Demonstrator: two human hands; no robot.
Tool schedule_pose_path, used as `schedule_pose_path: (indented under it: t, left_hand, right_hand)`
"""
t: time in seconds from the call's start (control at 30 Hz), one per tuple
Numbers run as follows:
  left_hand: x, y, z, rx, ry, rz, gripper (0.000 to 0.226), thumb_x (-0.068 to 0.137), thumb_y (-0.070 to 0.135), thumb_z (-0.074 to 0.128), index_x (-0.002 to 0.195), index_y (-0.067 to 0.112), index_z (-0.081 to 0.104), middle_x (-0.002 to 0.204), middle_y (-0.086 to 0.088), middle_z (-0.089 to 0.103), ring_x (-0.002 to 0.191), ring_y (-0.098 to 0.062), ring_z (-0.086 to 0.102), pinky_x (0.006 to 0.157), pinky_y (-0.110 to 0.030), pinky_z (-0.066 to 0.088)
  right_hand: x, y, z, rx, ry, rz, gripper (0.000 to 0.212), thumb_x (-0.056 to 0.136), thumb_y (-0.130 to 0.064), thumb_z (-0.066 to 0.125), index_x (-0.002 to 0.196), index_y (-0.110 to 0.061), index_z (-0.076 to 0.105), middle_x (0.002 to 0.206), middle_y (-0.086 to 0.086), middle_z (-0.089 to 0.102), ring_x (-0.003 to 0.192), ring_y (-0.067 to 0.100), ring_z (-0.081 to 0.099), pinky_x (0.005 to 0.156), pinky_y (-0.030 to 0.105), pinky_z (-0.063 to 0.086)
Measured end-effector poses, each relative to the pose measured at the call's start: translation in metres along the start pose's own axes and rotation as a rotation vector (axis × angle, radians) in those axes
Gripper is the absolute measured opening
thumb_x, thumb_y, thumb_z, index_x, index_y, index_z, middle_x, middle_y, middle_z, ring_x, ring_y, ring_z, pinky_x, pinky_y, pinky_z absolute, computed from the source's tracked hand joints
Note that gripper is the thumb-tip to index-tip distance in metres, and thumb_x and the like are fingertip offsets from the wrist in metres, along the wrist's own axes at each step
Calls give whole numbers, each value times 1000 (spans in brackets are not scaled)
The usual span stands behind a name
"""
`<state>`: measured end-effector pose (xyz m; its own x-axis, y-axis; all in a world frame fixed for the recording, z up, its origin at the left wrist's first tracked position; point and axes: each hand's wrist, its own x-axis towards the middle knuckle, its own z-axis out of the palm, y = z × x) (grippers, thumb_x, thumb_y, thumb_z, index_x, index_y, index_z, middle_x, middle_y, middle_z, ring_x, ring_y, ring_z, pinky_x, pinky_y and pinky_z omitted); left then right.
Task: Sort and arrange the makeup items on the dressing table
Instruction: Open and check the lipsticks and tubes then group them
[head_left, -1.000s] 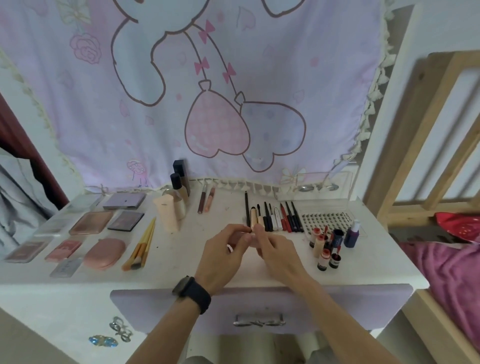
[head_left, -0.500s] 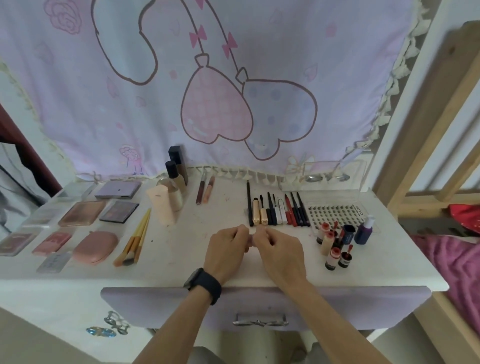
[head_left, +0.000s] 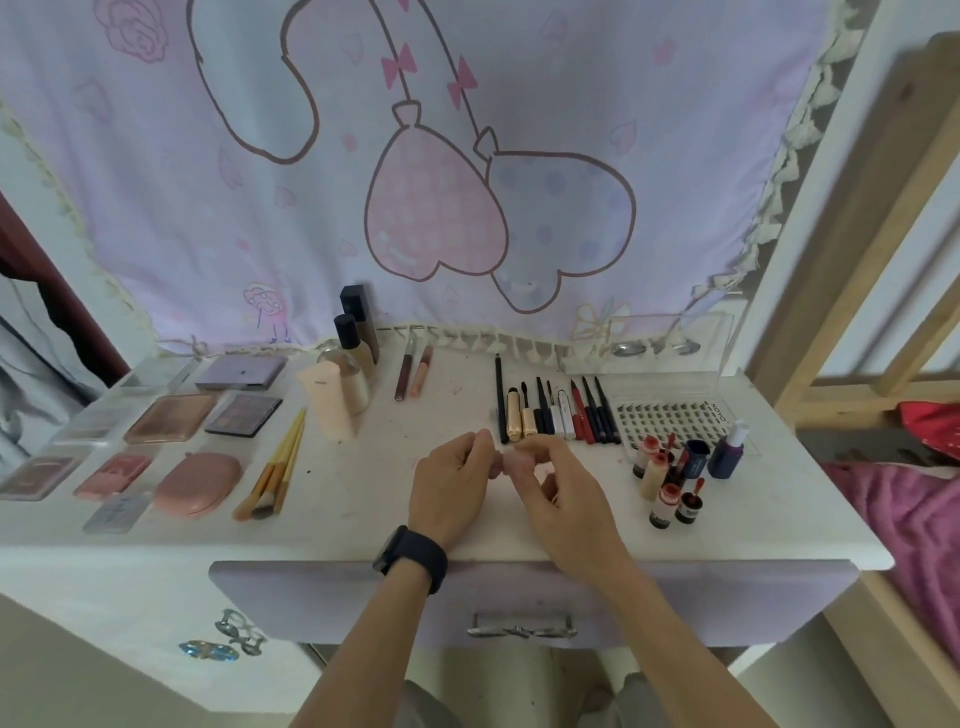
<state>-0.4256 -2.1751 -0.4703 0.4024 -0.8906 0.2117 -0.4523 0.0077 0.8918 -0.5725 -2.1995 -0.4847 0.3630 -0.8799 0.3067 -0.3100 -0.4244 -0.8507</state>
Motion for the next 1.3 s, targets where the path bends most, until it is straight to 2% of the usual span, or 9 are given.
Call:
schedule_pose_path:
  t: [0.1, 0.27, 0.43, 0.53, 0.7, 0.87, 1.0, 1.17, 1.3]
  left_hand:
    - [-1, -1, 0, -8, 4, 0, 40, 94, 42, 42, 62, 29, 62, 67, 16, 68, 59, 3, 56, 59, -8, 40]
    - [-1, -4, -2, 5, 27, 15, 46, 100, 33, 45, 55, 29, 57, 63, 16, 65, 56, 3, 53, 56, -8, 37]
    - [-1, -4, -1, 32, 32, 25, 44, 101, 30, 47, 58, 30, 58, 64, 19, 65, 58, 3, 56, 57, -8, 39]
    - [-1, -4, -1, 37, 31, 15, 43, 101, 31, 47, 60, 30, 61, 67, 21, 67, 63, 2, 59, 60, -8, 41]
    - [-2, -4, -2, 26, 21, 10, 43, 100, 34, 47, 58, 29, 59, 67, 20, 68, 64, 3, 61, 58, -8, 40]
    - [-2, -3, -1, 35, 15, 19, 43, 94, 43, 41, 60, 26, 60, 68, 23, 68, 65, 1, 63, 59, -9, 42]
    - [-3, -4, -1, 13, 13, 13, 42, 95, 41, 42, 59, 33, 61, 69, 23, 69, 66, 3, 63, 60, -6, 41]
    - [-3, -3, -2, 11, 6, -1, 38, 93, 45, 41, 65, 33, 64, 72, 22, 70, 68, 1, 65, 63, -16, 46]
    - [-3, 0, -3, -22, -40, -34, 37, 98, 57, 48, 72, 35, 63, 77, 24, 72, 75, 5, 67, 71, -22, 48]
  right_hand:
    - [3, -4, -6, 64, -13, 92, 30, 97, -60, 50, 121, -42, 51, 105, -24, 66, 53, 6, 51, 54, 20, 43]
    - [5, -8, -8, 66, -31, 175, 44, 95, -69, 39, 95, -35, 68, 68, -10, 69, 54, 1, 58, 52, 13, 42]
    - [4, -6, -12, 147, -70, 126, 13, 99, -48, 54, 103, -45, 65, 85, -13, 73, 56, 4, 55, 51, 17, 42]
    - [4, -5, -15, 190, -94, 131, 12, 97, -43, 62, 109, -47, 62, 98, -18, 70, 55, 11, 55, 52, 20, 47]
    - [8, -9, -12, 103, -97, 178, 37, 91, -72, 45, 99, -44, 68, 72, -10, 72, 53, -1, 57, 52, 13, 43]
    - [5, -5, -13, 136, -101, 131, 8, 98, -49, 56, 98, -50, 64, 81, -12, 72, 53, 5, 52, 50, 17, 42]
    - [3, -4, -15, 181, -106, 96, 27, 95, -27, 67, 108, -50, 60, 100, -21, 67, 52, 14, 45, 52, 23, 44]
    - [5, -7, -13, 147, -93, 146, 29, 92, -65, 52, 108, -44, 63, 81, -13, 74, 62, 4, 62, 60, 17, 45]
    - [6, -5, -9, 125, -41, 178, 25, 99, -58, 47, 99, -41, 65, 71, -9, 71, 54, 0, 57, 53, 13, 42]
